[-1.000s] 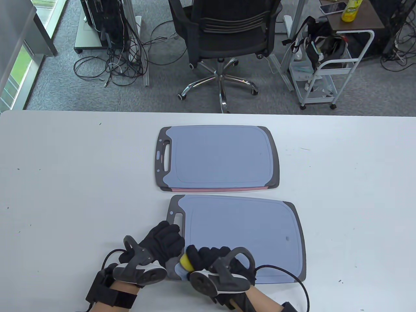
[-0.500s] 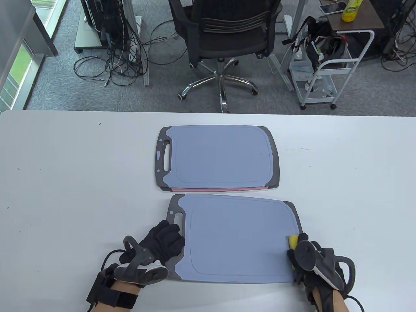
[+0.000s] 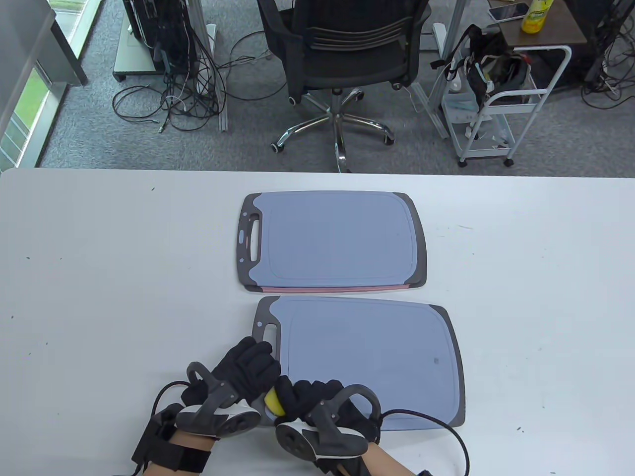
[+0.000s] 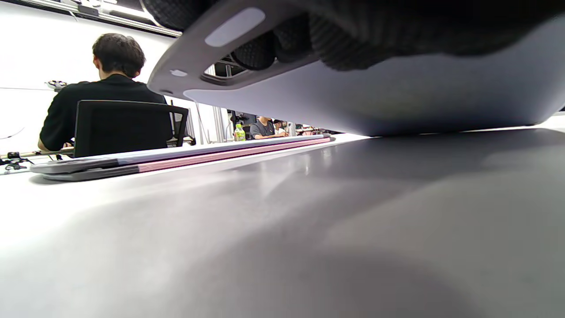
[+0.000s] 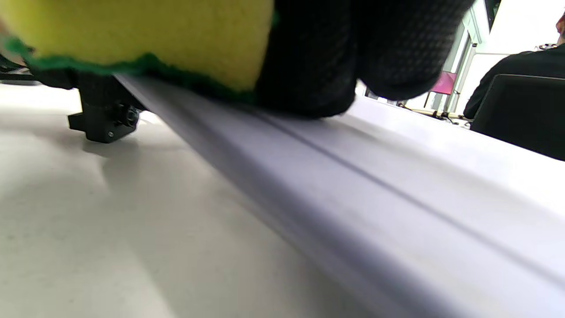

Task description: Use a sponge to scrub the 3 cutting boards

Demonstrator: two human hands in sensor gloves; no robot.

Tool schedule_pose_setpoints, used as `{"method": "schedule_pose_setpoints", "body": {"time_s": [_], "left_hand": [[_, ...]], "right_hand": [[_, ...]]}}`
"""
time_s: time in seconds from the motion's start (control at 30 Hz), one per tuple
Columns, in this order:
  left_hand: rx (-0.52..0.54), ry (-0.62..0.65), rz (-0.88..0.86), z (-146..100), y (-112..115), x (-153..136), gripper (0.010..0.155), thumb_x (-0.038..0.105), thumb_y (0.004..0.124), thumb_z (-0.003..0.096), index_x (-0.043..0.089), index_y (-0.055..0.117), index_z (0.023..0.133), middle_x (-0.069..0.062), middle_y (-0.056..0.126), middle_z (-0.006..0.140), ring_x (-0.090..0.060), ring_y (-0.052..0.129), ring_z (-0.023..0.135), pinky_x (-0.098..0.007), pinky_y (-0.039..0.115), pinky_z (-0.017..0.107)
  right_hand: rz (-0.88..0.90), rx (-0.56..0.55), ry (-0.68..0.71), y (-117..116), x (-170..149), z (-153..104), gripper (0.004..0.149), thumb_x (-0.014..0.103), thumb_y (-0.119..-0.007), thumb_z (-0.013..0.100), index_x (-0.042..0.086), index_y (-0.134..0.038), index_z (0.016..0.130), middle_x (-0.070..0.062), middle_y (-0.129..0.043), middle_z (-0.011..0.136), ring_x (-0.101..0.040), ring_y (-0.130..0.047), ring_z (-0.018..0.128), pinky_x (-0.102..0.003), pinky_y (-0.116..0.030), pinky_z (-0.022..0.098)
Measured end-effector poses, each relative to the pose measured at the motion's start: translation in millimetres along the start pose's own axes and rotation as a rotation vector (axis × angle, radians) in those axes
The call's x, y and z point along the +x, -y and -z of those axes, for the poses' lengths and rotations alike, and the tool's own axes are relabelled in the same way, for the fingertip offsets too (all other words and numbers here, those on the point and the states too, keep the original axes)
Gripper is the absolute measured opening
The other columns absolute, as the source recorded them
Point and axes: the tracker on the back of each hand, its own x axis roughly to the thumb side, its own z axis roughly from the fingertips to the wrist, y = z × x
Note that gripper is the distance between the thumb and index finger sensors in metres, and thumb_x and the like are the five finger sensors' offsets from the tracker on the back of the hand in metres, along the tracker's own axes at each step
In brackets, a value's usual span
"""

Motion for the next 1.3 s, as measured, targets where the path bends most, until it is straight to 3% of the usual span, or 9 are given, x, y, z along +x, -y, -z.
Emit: {"method": "schedule_pose_setpoints", "body": {"time_s": [0.13,0.3,0.37,0.5,0.53,0.73,0.87,1.03,1.3], "left_hand": [[-0.002,-0.014,0.001,-0.3,0.1,-0.8,0.041,0.037,0.078,0.0572,0.029,0.059,0.092,0.005,0.073,0.093,-0.022,0.071,0.101,-0.053,0.06,0.076],[-0.019,-0.017,0.006,2.1,0.6,-0.7,0.041,0.037,0.078,0.0576,0.029,0.058,0.093,0.006,0.072,0.094,-0.022,0.07,0.102,-0.053,0.059,0.076],[-0.032,-0.019,0.0,3.4,1.4,-1.3,0.041,0.037,0.077,0.0579,0.029,0.057,0.093,0.006,0.071,0.095,-0.022,0.069,0.102,-0.053,0.058,0.076],[-0.034,-0.021,0.015,4.5,1.4,-0.5,0.041,0.037,0.077,0.0581,0.03,0.056,0.093,0.006,0.071,0.095,-0.022,0.069,0.103,-0.053,0.058,0.076],[-0.033,-0.022,0.015,4.3,1.2,-0.5,0.041,0.037,0.077,0.0581,0.029,0.056,0.093,0.006,0.071,0.095,-0.022,0.069,0.103,-0.053,0.058,0.076],[-0.042,-0.027,0.007,5.3,1.8,-3.0,0.041,0.037,0.077,0.0582,0.03,0.056,0.093,0.007,0.07,0.095,-0.021,0.068,0.103,-0.052,0.058,0.077],[-0.045,-0.03,0.023,4.4,0.9,-3.2,0.041,0.037,0.077,0.0579,0.03,0.057,0.093,0.007,0.071,0.095,-0.021,0.069,0.103,-0.052,0.059,0.076],[-0.063,-0.036,0.025,5.5,1.0,-4.5,0.041,0.037,0.077,0.0584,0.03,0.056,0.093,0.007,0.07,0.096,-0.021,0.068,0.104,-0.052,0.058,0.076],[-0.06,-0.052,0.043,5.7,0.4,-5.7,0.041,0.038,0.077,0.0585,0.031,0.056,0.093,0.008,0.07,0.096,-0.02,0.068,0.104,-0.051,0.059,0.077]], "right_hand": [[0.008,0.08,-0.261,-15.9,-72.8,-31.8,0.071,0.056,-0.066,0.045,0.014,-0.059,0.102,-0.009,-0.081,0.075,-0.019,-0.091,0.049,-0.045,-0.079,0.047],[0.11,0.163,-0.758,-48.5,-195.5,-126.2,0.071,0.054,-0.069,0.045,0.012,-0.059,0.102,-0.012,-0.081,0.075,-0.022,-0.091,0.049,-0.047,-0.078,0.047],[0.135,0.197,-0.831,-52.6,-211.9,-143.8,0.071,0.054,-0.069,0.046,0.013,-0.058,0.102,-0.013,-0.08,0.076,-0.022,-0.091,0.049,-0.047,-0.077,0.047],[0.064,0.152,-0.754,-48.5,-193.4,-127.8,0.071,0.053,-0.069,0.045,0.007,-0.062,0.1,-0.014,-0.083,0.072,-0.021,-0.092,0.046,-0.046,-0.079,0.045],[0.074,0.137,-0.634,-44.3,-177.4,-112.4,0.072,0.054,-0.068,0.046,0.007,-0.061,0.1,-0.013,-0.082,0.072,-0.019,-0.092,0.046,-0.045,-0.08,0.045],[0.065,0.018,-0.146,-10.3,-27.8,-13.9,0.075,0.059,-0.066,0.045,0.009,-0.06,0.101,-0.01,-0.082,0.07,-0.015,-0.09,0.043,-0.043,-0.08,0.044],[-0.007,-0.04,-0.001,0.4,28.9,12.6,0.076,0.059,-0.066,0.044,0.007,-0.061,0.099,-0.009,-0.083,0.067,-0.014,-0.091,0.041,-0.041,-0.081,0.043],[0.019,-0.049,-0.044,-9.0,-1.3,-4.6,0.076,0.061,-0.066,0.043,0.012,-0.061,0.1,-0.007,-0.083,0.067,-0.012,-0.09,0.04,-0.041,-0.081,0.042],[0.041,0.078,-0.399,-42.9,-140.5,-102.6,0.076,0.059,-0.065,0.043,0.012,-0.058,0.101,-0.008,-0.081,0.07,-0.015,-0.09,0.043,-0.043,-0.08,0.044]]}}
